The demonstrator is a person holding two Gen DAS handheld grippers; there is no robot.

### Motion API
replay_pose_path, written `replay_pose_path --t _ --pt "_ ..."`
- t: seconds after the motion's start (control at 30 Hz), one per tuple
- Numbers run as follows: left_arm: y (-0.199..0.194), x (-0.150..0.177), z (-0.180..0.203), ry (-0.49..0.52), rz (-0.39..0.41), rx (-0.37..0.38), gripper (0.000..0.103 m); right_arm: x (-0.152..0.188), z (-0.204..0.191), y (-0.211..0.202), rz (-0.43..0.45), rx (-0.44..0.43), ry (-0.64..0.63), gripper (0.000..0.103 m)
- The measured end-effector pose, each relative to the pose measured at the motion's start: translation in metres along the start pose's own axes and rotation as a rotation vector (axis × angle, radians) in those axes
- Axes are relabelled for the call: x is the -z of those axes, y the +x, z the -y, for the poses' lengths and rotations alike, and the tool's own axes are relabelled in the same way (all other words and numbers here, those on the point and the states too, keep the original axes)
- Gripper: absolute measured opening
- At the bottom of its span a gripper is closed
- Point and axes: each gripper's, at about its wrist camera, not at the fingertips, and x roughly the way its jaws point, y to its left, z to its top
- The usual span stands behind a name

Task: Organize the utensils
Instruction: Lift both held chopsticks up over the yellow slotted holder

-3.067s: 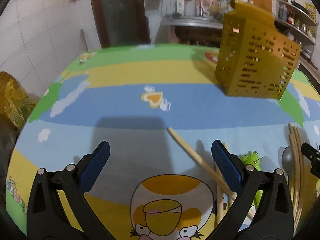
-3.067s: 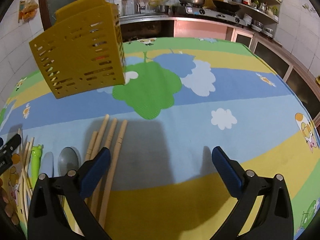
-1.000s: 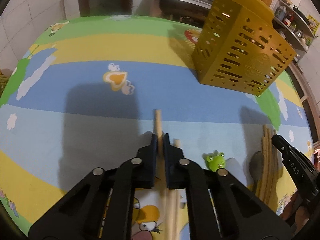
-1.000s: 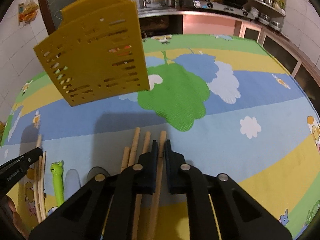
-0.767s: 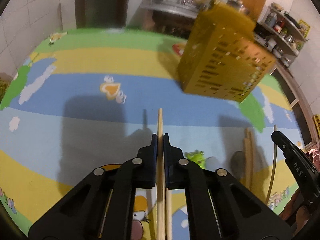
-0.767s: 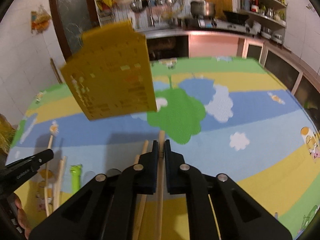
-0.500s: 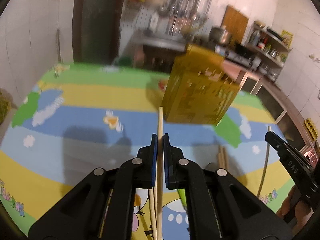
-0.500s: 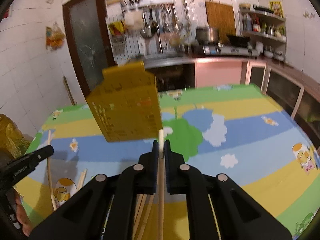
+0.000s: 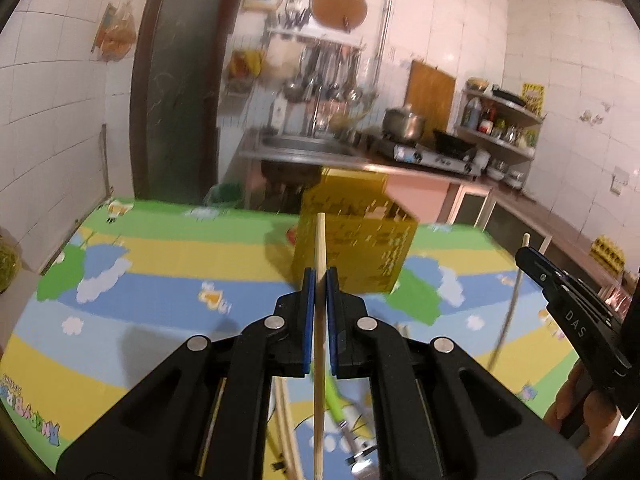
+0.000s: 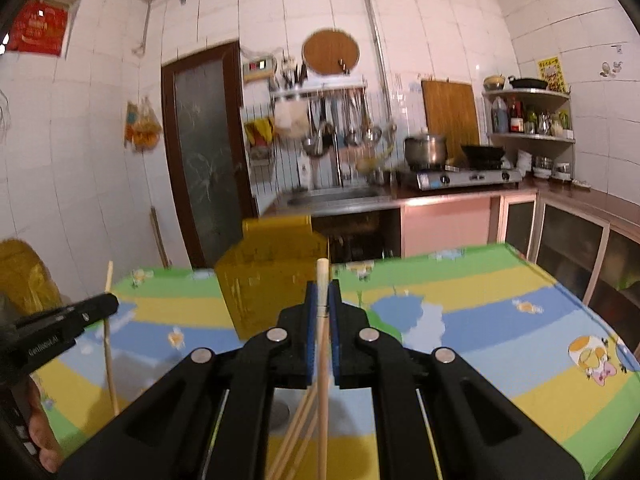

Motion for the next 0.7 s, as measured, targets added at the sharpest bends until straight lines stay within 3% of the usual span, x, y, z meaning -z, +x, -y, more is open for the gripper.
replay_pose_path --t 0.1,0.43,0.7 --pt "0.001 -0.021 0.008 0.006 0.05 0.012 0.004 -0.026 0.002 0.001 0.052 -0.016 0.015 0.006" --pt "0.04 -0.144 0.037 0.024 0.315 0.027 0.004 -0.135 -0.013 0.052 0.229 -0.028 -0.023 0.006" --pt "0.111 -0.172 0.039 0.07 0.39 -0.003 0.004 -0.16 -0.024 0.123 0.271 -0.023 -0.031 0.006"
